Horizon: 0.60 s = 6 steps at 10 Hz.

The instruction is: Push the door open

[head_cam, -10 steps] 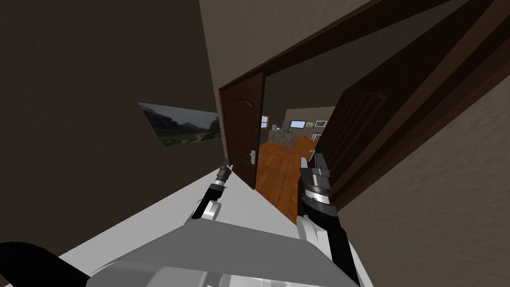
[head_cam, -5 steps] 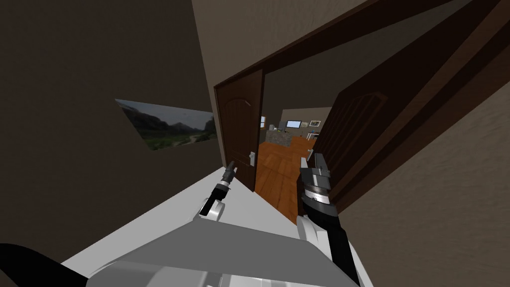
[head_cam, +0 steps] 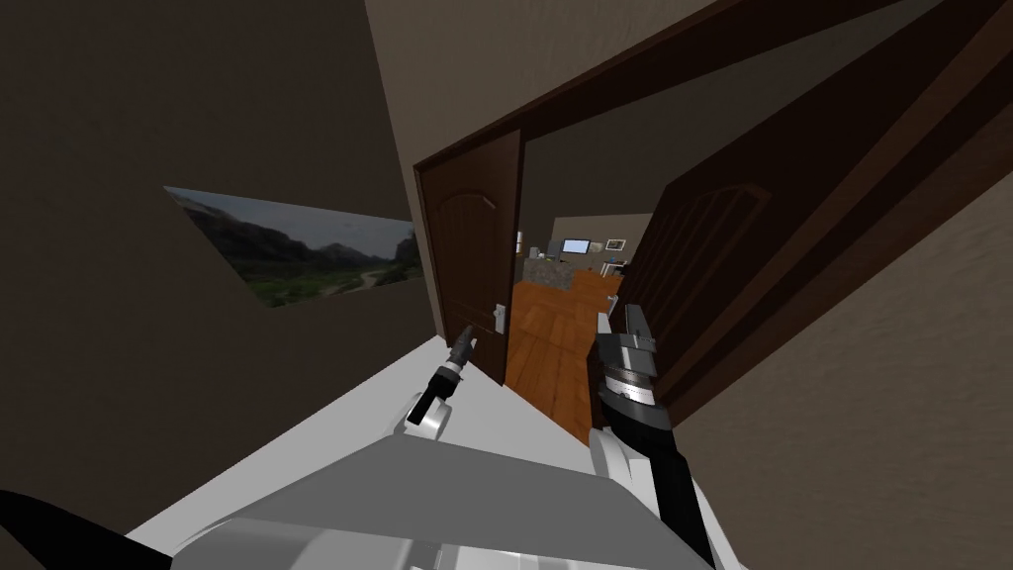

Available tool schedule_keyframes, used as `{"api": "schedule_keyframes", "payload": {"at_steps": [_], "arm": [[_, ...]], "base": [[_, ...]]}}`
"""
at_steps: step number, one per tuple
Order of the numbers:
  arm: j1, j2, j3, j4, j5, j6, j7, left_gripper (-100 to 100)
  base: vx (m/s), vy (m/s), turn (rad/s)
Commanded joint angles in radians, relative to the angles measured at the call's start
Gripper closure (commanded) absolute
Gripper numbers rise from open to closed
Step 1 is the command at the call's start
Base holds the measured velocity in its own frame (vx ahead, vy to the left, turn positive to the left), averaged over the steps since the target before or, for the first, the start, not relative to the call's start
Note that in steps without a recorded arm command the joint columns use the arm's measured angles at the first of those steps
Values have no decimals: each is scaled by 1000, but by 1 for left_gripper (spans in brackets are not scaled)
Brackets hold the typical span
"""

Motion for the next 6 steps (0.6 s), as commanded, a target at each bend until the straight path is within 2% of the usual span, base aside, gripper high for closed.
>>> {"api": "schedule_keyframes", "payload": {"at_steps": [1, 6], "arm": [[-24, 7, -14, 34, 0, 10, 2, -100], [-77, 23, -55, 139, 0, 19, 6, -100]], "base": [[103, 79, -96], [79, 92, -93]]}}
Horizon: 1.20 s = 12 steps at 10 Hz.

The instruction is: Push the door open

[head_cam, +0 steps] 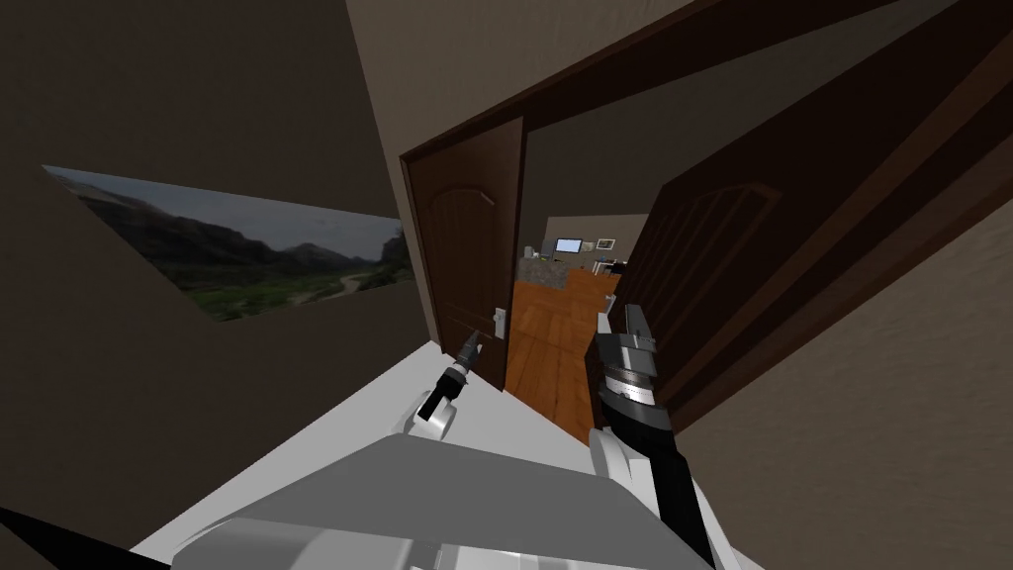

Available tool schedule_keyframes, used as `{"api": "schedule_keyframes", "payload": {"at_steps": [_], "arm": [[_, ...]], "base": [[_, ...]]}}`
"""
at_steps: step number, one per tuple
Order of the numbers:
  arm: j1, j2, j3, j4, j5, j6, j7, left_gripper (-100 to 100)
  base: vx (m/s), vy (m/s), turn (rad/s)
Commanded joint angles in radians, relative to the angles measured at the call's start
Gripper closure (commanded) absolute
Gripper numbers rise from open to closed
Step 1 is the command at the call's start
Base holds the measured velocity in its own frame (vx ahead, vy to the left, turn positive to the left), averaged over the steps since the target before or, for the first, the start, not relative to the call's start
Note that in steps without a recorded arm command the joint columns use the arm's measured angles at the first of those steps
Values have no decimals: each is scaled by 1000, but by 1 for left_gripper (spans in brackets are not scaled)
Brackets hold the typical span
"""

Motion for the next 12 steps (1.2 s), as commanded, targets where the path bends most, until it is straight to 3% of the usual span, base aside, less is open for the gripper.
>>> {"api": "schedule_keyframes", "payload": {"at_steps": [1, 2, 8, 12], "arm": [[-18, 5, -12, 28, 0, 8, 2, -100], [-35, 10, -26, 62, 0, 11, 4, -100], [-83, 23, -63, 155, 0, 19, 7, -100], [-96, 12, -48, 176, 1, 10, 3, -100]], "base": [[75, 75, -87], [97, 107, -125], [94, 80, -69], [127, -15, -28]]}}
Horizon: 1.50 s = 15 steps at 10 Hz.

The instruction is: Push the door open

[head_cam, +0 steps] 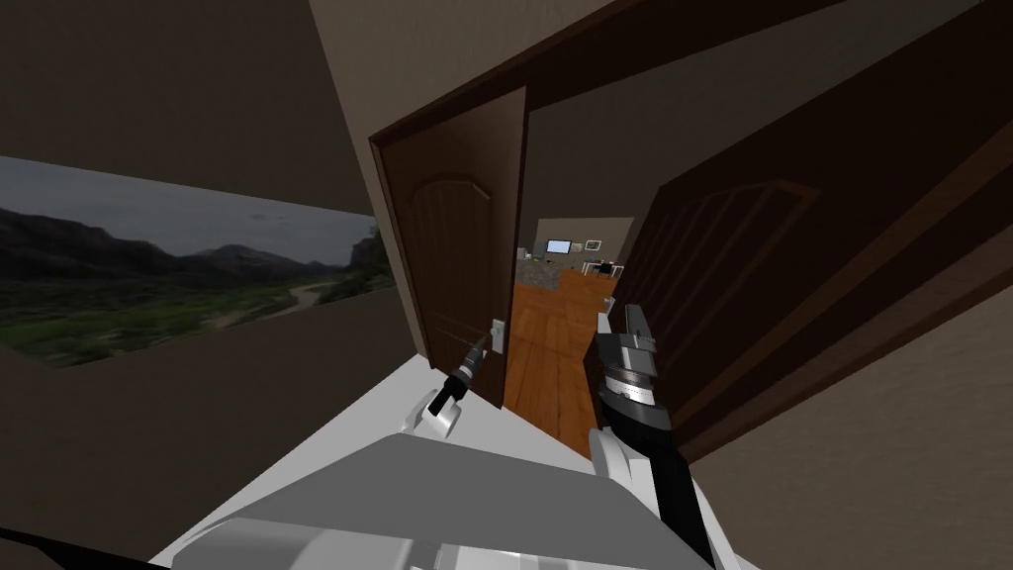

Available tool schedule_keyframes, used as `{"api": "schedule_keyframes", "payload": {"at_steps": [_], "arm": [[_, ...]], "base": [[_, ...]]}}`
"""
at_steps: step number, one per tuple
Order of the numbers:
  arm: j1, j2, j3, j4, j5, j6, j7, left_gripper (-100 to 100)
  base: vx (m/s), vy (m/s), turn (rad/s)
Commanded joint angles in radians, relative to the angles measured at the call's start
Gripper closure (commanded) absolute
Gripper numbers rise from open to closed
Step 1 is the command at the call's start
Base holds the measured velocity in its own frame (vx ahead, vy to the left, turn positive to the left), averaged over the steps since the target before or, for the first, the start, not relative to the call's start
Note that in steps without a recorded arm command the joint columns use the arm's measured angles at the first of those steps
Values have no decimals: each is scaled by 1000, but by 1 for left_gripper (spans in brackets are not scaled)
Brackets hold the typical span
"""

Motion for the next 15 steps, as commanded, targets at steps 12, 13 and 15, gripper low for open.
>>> {"api": "schedule_keyframes", "payload": {"at_steps": [12, 13, 15], "arm": [[-29, -17, 20, 48, 2, -12, -8, 100], [-38, -19, 35, 52, 3, -11, -12, 100], [-42, -21, 48, 58, 5, -11, -15, 100]], "base": [[89, -22, -15], [84, -42, 31], [127, -54, 39]]}}
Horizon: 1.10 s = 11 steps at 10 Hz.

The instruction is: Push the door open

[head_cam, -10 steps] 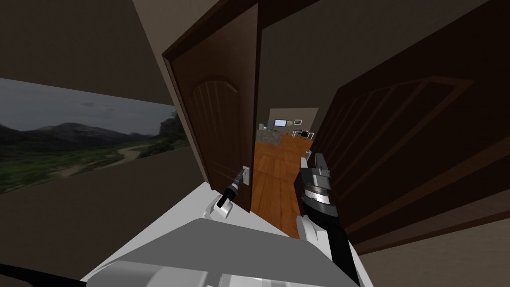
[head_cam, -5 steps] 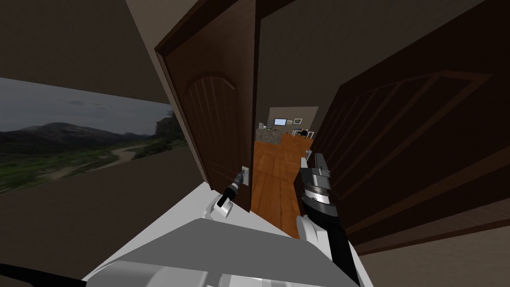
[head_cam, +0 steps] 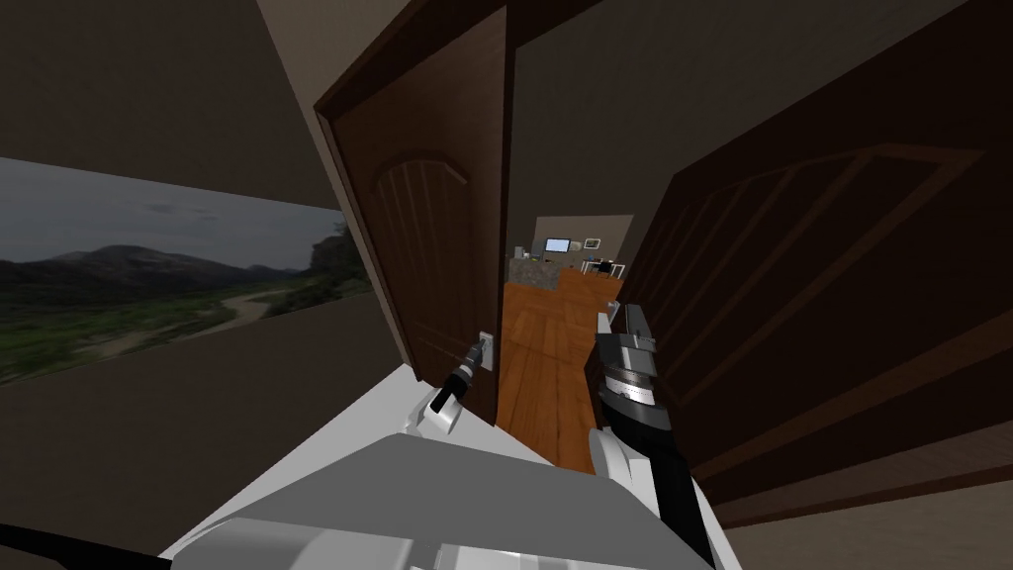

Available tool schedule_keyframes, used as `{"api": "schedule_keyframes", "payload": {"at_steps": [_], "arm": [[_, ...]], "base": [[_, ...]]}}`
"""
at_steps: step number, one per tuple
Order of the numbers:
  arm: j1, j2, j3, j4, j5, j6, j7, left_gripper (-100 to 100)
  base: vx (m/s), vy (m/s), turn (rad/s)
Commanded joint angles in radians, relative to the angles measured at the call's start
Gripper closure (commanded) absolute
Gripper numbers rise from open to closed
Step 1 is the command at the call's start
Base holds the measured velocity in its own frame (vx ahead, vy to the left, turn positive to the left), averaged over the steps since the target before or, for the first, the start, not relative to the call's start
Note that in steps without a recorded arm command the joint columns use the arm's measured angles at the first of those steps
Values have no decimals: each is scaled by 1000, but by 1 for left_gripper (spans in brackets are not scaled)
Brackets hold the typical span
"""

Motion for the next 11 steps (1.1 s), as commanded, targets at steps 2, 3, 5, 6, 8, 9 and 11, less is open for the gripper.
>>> {"api": "schedule_keyframes", "payload": {"at_steps": [2, 3, 5, 6, 8, 9, 11], "arm": [[-18, 1, 31, 3, 4, -5, -6, 100], [-22, -1, 44, 8, 5, -4, -9, 100], [-29, -4, 66, 18, 7, -4, -15, 100], [-32, -5, 73, 21, 8, -3, -17, 100], [-39, -9, 98, 32, 11, -3, -23, 100], [-42, -10, 106, 36, 12, -2, -25, 100], [-50, -14, 132, 48, 14, -1, -32, 100]], "base": [[141, -78, 24], [162, -123, 60], [159, -103, 52], [136, -94, 49], [129, -91, 52], [130, -117, 65], [131, -104, 56]]}}
